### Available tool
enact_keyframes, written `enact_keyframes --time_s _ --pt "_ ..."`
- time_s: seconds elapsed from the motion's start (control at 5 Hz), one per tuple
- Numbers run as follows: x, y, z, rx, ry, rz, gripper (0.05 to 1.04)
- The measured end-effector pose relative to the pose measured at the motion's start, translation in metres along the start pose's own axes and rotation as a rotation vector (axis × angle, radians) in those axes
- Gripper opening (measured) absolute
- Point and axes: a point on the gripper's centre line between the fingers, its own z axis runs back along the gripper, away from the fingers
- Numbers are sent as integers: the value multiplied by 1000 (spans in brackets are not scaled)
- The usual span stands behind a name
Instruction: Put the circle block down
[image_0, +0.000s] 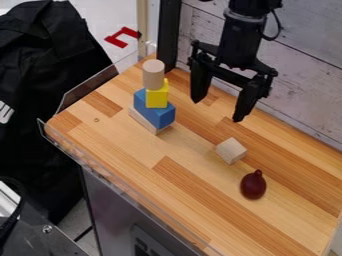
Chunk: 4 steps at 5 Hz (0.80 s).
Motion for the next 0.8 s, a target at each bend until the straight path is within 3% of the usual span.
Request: enact_keyframes --time_s 0.2,0.4,0.8 --pt "-2 0 -10 5 38 0 1001" --pt "-1 0 -7 3 47 -12 1000" --pt "8 19 8 -12 13 40 1001"
